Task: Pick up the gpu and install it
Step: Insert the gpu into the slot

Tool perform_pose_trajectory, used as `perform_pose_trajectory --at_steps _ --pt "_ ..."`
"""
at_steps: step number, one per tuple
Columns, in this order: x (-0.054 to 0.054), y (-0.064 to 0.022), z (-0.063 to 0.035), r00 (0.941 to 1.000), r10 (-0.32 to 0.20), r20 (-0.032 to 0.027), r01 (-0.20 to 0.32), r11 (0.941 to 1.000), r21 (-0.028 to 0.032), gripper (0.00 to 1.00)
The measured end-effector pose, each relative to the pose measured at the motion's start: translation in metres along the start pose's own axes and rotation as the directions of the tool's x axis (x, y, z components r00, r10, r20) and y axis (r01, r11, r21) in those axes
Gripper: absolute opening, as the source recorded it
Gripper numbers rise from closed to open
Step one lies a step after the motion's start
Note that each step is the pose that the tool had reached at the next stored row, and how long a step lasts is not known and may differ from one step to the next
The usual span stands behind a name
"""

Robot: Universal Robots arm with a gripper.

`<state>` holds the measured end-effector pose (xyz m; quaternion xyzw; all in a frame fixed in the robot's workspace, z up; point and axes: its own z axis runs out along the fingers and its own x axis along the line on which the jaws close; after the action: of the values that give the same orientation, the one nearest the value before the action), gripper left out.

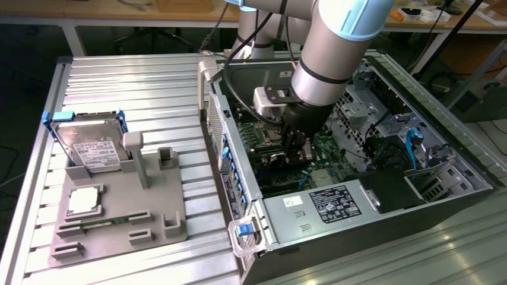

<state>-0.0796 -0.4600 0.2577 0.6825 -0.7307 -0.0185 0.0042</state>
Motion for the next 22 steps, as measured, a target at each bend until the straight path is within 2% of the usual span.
perform_pose_trajectory --at_steps 9,22 --pt "-0.0009 0.0001 0.0006 1.0 -0.001 0.0004 0.001 1.0 0.0001 0.27" --pt "-0.001 0.0001 0.001 0.9996 -0.029 0.0001 0.029 0.9996 -0.0003 0.27"
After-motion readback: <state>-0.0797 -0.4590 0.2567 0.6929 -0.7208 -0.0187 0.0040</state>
